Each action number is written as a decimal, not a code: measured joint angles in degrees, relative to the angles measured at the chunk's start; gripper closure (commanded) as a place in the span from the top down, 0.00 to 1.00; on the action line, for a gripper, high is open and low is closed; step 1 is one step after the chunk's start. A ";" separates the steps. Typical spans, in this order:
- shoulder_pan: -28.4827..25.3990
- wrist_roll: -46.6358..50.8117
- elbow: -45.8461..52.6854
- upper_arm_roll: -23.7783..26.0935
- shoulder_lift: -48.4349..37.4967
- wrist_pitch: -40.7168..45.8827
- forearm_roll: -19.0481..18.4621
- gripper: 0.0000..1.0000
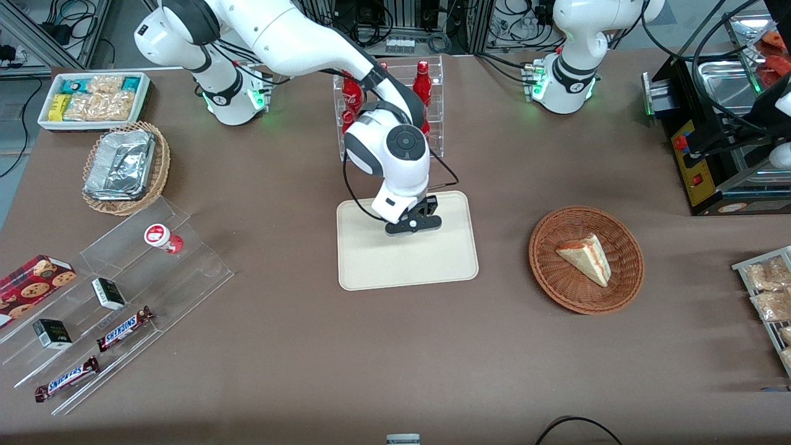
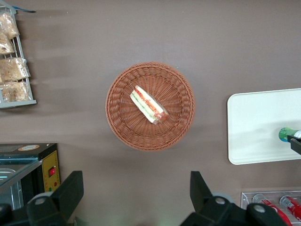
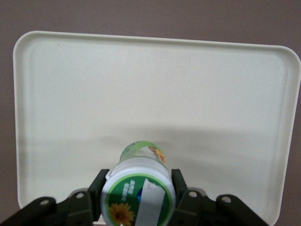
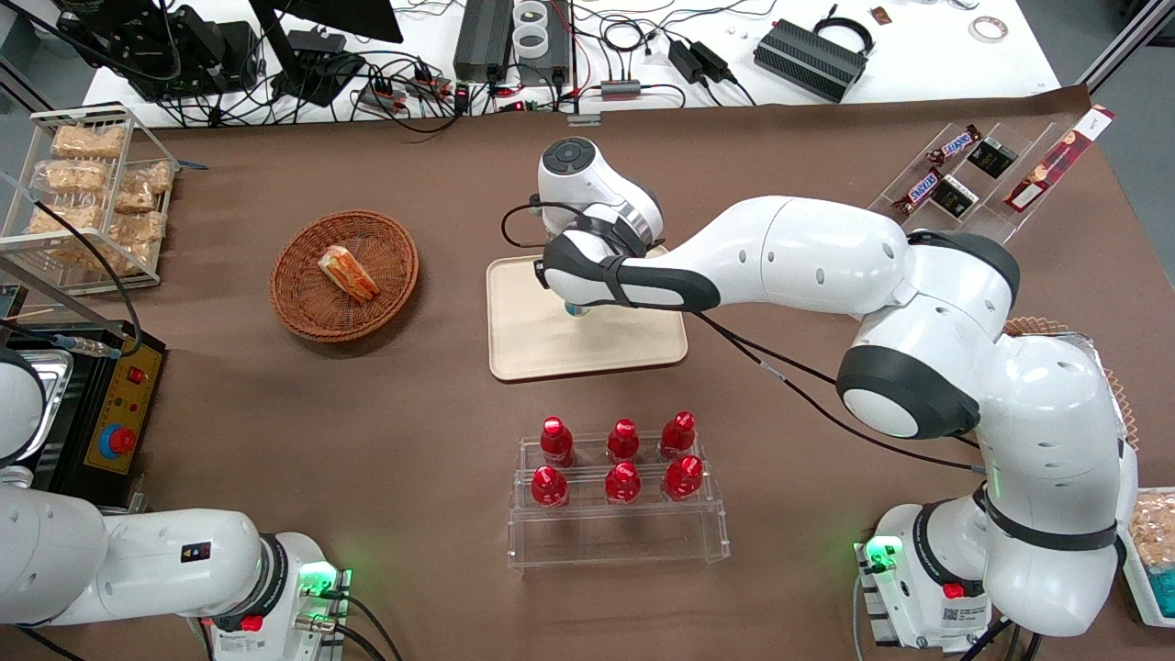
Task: Place green gum on tray
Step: 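Lower the canister onto the tray and open the right gripper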
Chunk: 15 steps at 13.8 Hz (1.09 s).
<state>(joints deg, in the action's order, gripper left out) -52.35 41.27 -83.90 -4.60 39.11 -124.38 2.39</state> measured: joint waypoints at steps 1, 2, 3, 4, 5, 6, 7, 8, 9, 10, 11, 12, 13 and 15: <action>0.01 0.00 -0.07 -0.06 0.23 -0.95 0.00 0.00; 0.02 0.00 -0.29 -0.08 0.42 -1.57 0.00 0.00; 0.03 0.00 -0.40 -0.14 0.79 -2.16 0.00 0.00; 0.06 0.00 -0.51 -0.19 1.30 -2.63 0.00 0.00; 0.09 0.00 -0.74 -0.24 1.80 -3.15 0.00 0.00; 0.11 0.00 -1.17 -0.27 2.10 -3.57 0.00 0.00; 0.12 0.00 -1.58 -0.28 2.38 -4.11 0.00 0.00; 0.12 0.00 -1.92 -0.27 2.63 -4.52 0.00 0.00; 0.12 0.00 -2.00 -0.27 2.94 -4.68 0.00 0.12; 0.12 0.00 -2.05 -0.27 3.22 -4.84 0.00 0.81; 0.12 0.00 -2.12 -0.27 3.41 -4.98 0.00 1.00; 0.12 0.02 -2.13 -0.27 3.58 -5.12 0.00 1.00; 0.14 0.07 -2.13 -0.29 3.64 -5.27 0.00 1.00; 0.42 0.11 -2.05 -0.41 3.57 -5.34 0.00 1.00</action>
<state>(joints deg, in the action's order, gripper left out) -51.92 41.39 -85.95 -5.01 42.68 -129.72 2.39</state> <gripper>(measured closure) 0.035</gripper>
